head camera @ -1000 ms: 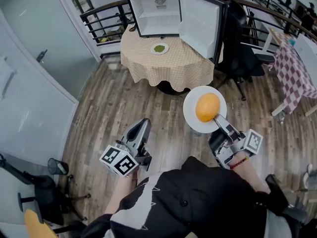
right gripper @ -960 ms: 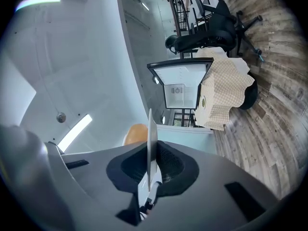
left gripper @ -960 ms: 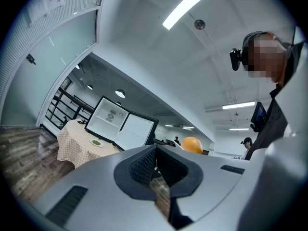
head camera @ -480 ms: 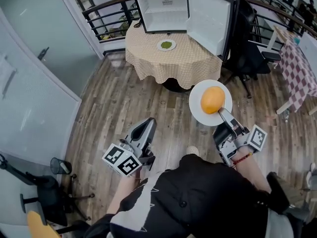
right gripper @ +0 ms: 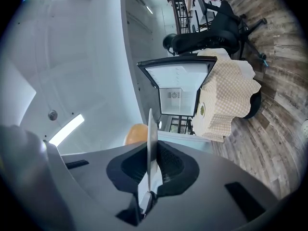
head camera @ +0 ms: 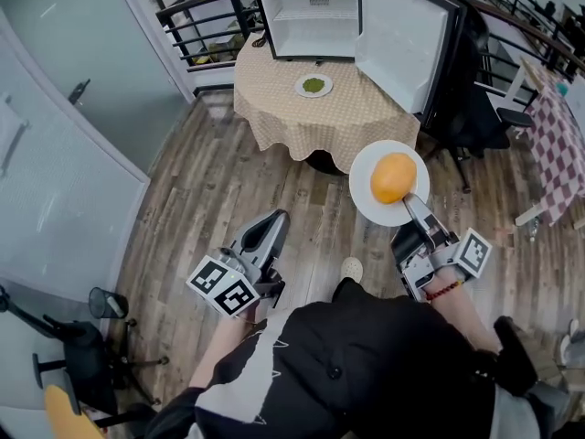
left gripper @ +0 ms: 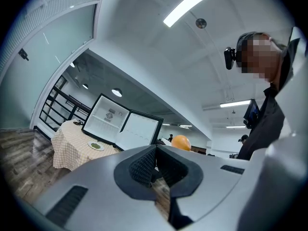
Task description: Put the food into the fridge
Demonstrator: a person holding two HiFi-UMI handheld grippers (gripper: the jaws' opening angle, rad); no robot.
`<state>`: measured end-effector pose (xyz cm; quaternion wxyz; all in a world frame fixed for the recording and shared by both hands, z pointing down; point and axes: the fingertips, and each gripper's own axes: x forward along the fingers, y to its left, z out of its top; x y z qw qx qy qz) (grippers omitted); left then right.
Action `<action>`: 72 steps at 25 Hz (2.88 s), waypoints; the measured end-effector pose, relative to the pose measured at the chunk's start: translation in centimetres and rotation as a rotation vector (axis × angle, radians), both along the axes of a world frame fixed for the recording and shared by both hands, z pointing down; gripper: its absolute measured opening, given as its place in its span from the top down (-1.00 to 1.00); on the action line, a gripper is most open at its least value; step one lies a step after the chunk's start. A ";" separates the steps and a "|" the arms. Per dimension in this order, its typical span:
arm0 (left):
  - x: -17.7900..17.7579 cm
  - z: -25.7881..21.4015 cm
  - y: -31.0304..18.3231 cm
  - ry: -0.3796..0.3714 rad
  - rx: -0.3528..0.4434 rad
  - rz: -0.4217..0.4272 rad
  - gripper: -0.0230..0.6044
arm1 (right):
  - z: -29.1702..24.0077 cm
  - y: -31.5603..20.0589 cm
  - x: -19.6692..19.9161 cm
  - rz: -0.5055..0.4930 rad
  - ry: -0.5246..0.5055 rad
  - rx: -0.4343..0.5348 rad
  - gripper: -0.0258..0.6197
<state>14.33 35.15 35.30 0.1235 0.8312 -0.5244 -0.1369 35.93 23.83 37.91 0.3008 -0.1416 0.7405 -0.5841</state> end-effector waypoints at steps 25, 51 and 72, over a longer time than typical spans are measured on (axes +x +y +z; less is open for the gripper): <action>-5.6 -0.5 -26.2 0.001 -0.026 0.031 0.89 | -0.8 -26.1 -5.6 0.029 0.042 0.004 0.83; -20.4 0.8 -43.3 -0.030 -0.067 0.359 0.89 | 0.9 -36.2 -19.4 0.320 0.012 -0.026 0.83; -33.6 1.8 -44.2 0.023 -0.064 0.319 0.89 | 2.2 -37.0 -28.6 0.401 0.055 -0.052 0.82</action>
